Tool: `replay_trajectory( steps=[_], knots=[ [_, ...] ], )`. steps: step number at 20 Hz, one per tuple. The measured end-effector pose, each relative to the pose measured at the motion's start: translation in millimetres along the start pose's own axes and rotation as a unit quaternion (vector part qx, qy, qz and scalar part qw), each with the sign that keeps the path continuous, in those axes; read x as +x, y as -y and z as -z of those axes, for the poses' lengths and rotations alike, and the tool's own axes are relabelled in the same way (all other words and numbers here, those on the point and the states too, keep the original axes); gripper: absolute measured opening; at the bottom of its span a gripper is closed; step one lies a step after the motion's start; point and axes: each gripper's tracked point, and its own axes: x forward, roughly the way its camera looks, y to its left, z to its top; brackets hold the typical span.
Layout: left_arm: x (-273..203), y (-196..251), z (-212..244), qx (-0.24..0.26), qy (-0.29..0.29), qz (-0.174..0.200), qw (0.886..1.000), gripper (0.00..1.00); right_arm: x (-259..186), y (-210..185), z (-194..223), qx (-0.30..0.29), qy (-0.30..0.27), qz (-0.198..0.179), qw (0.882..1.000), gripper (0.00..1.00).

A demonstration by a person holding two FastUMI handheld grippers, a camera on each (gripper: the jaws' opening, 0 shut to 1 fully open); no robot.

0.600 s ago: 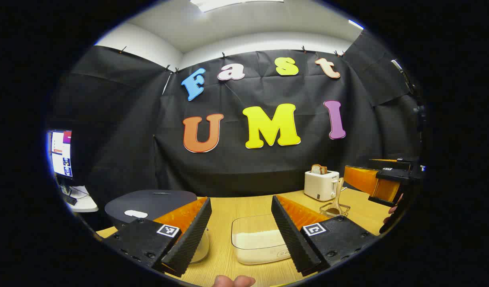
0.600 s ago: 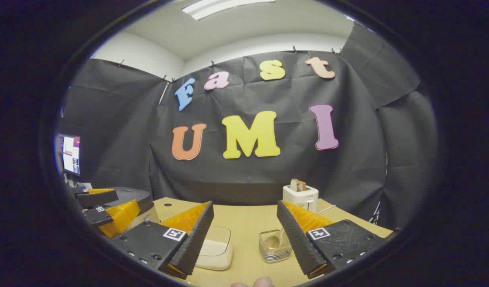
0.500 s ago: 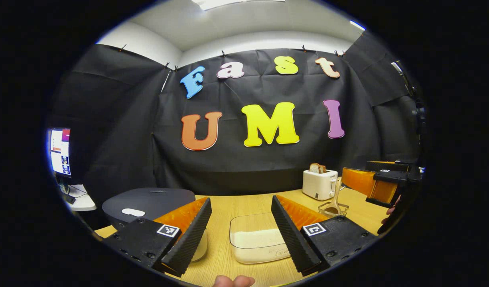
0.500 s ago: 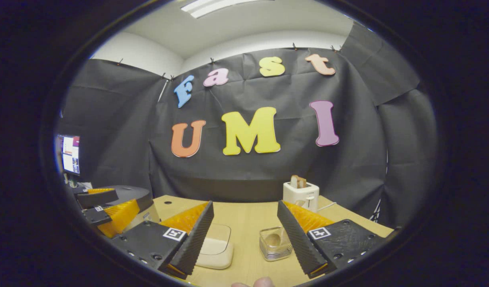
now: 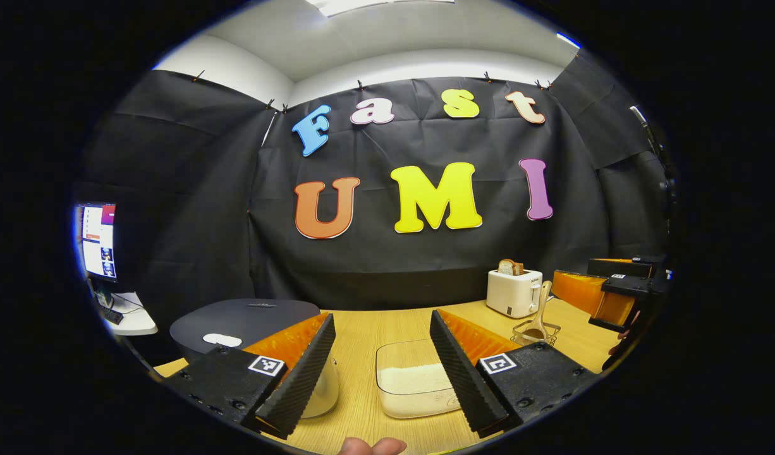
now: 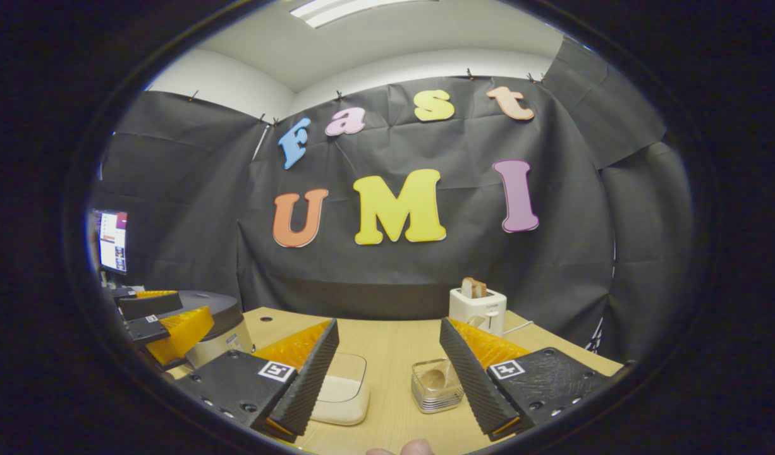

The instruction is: Close the left gripper, press the button to open the rice cooker; take a wooden spoon from the chopstick holder with the right hand, scoop a spoonful of rice and pour it into the rice cooker, then put the wooden spoon back into the chopstick holder.

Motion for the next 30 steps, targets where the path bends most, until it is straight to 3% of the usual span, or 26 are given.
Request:
replay_trajectory(
  steps=[2, 3, 9, 10, 11, 13, 15, 16, 18, 19, 20, 21, 24, 26, 27, 29, 30],
  knots=[
    [0, -3, 2, 0.001, -0.002, -0.006, 1.0, 0.96, 0, -3, 2, -0.005, 0.0, -0.003, 1.0, 0.91],
    [1, -6, 4, 0.001, -0.006, -0.013, 1.0, 0.96, 0, -4, 2, -0.007, -0.002, -0.005, 1.0, 0.95],
    [5, -6, 8, -0.004, -0.009, -0.02, 1.0, 0.96, -3, -2, -5, -0.014, 0.009, -0.012, 1.0, 0.96],
    [6, -10, 10, -0.01, -0.012, -0.029, 0.999, 0.96, -3, -2, -5, -0.013, 0.011, -0.013, 1.0, 0.91],
    [7, -11, 11, -0.02, -0.014, -0.034, 0.999, 0.96, -4, 1, -6, -0.01, 0.013, -0.015, 1.0, 0.95],
    [6, -3, 11, -0.034, -0.019, -0.027, 0.999, 0.96, -3, 4, -4, -0.001, 0.014, -0.022, 1.0, 0.95],
    [0, -10, 7, -0.025, -0.011, -0.036, 0.999, 0.96, -3, 10, -4, 0.005, 0.015, -0.03, 0.999, 0.91],
    [-1, -17, 4, -0.022, -0.008, -0.044, 0.999, 0.96, -3, 11, -4, 0.008, 0.015, -0.037, 0.999, 0.95],
    [-4, -29, 6, -0.02, -0.018, -0.055, 0.998, 0.96, -2, 14, -4, 0.013, 0.013, -0.05, 0.999, 0.91],
    [-7, -38, 6, -0.015, -0.022, -0.064, 0.998, 0.96, -2, 16, -4, 0.015, 0.013, -0.055, 0.998, 0.95],
    [-10, -50, 2, -0.006, -0.023, -0.071, 0.997, 0.96, -2, 18, -3, 0.016, 0.013, -0.059, 0.998, 0.91],
    [-12, -59, -1, 0.006, -0.029, -0.074, 0.997, 0.96, -2, 20, -3, 0.018, 0.013, -0.063, 0.998, 0.95],
    [-19, -100, -9, 0.052, -0.056, -0.098, 0.992, 0.95, 0, 30, 0, 0.03, 0.014, -0.067, 0.997, 0.95],
    [-24, -119, -21, 0.066, -0.063, -0.105, 0.99, 0.92, 1, 36, 0, 0.037, 0.017, -0.068, 0.997, 0.95],
    [-23, -123, -28, 0.062, -0.066, -0.1, 0.991, 0.85, 1, 36, 0, 0.036, 0.018, -0.073, 0.997, 1.0],
    [-22, -129, -32, 0.045, -0.081, -0.089, 0.992, 0.7, 1, 37, 2, 0.032, 0.018, -0.081, 0.996, 0.95],
    [-19, -131, -34, 0.037, -0.089, -0.083, 0.992, 0.68, 1, 38, 4, 0.03, 0.017, -0.083, 0.996, 0.95]
  ],
)
